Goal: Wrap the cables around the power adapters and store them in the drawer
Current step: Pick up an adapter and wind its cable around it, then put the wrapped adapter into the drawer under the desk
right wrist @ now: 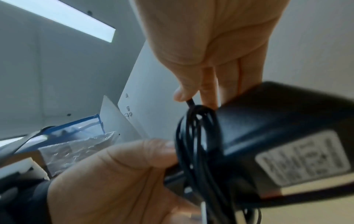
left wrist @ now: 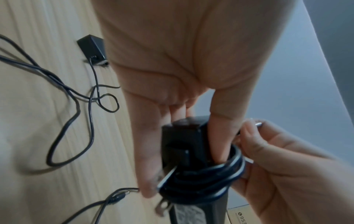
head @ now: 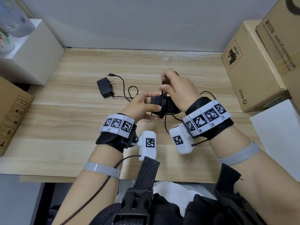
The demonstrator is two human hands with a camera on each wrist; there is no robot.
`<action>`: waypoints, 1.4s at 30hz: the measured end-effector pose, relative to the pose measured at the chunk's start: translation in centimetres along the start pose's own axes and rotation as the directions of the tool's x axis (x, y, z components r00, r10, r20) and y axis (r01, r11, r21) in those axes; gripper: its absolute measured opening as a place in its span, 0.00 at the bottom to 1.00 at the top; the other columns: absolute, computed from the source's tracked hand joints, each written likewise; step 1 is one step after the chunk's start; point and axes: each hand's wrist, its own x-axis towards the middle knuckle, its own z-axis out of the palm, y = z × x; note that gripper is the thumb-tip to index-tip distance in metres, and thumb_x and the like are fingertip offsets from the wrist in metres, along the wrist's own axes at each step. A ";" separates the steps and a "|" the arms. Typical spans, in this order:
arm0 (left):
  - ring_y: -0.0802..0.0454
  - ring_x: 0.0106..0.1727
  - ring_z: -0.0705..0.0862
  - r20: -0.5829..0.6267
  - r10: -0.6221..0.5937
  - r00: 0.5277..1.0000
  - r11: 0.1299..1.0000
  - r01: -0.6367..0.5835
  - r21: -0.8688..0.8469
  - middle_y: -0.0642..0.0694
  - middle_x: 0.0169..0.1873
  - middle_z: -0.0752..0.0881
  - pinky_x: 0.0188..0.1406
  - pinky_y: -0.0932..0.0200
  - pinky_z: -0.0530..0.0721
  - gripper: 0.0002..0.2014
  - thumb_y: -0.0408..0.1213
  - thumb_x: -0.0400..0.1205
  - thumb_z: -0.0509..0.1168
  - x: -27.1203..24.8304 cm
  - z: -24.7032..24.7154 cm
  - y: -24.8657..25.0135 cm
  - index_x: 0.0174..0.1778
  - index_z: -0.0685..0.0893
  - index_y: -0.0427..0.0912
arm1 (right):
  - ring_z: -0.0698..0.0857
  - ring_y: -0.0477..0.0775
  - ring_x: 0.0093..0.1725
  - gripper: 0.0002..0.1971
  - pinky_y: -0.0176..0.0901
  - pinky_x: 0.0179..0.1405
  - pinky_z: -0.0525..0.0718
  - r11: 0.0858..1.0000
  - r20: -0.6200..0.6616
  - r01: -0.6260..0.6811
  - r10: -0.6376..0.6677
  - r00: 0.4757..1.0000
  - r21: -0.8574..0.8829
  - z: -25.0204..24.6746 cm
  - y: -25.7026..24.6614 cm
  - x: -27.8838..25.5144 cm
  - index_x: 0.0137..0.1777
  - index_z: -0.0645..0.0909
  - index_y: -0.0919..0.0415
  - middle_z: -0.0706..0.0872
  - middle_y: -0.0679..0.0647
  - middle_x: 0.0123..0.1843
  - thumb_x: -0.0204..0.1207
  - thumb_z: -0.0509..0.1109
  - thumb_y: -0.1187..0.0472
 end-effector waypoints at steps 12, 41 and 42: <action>0.58 0.34 0.87 0.084 0.079 0.993 0.993 -0.086 0.077 0.45 0.45 0.84 0.32 0.59 0.88 0.21 0.13 0.74 0.62 -0.2 0.2 -0.2 0.53 0.75 0.44 | 0.86 0.44 0.26 0.02 0.39 0.29 0.83 0.825 -0.038 -0.218 0.278 0.960 0.522 0.7 1.9 0.6 0.48 0.68 0.61 0.87 0.63 0.36 0.80 0.60 0.65; 0.56 0.37 0.85 -0.819 -0.098 0.566 0.916 -0.270 -0.296 0.50 0.36 0.86 0.36 0.66 0.82 0.09 0.29 0.70 0.71 -14.3 -4.6 -10.9 0.44 0.86 0.43 | 0.73 0.38 0.25 0.15 0.33 0.28 0.68 0.887 0.689 -0.156 -0.216 0.692 0.435 15.3 -5.8 -4.5 0.46 0.74 0.51 0.74 0.44 0.29 0.67 0.77 0.50; 0.57 0.36 0.85 -0.835 -0.102 0.541 0.912 -0.285 -0.296 0.50 0.35 0.86 0.35 0.65 0.83 0.09 0.27 0.72 0.70 -15.6 -5.0 -11.4 0.45 0.86 0.43 | 0.73 0.37 0.24 0.14 0.33 0.28 0.68 0.897 0.706 -0.131 -0.235 0.668 0.423 16.2 -6.9 -5.0 0.44 0.74 0.52 0.74 0.44 0.29 0.68 0.76 0.49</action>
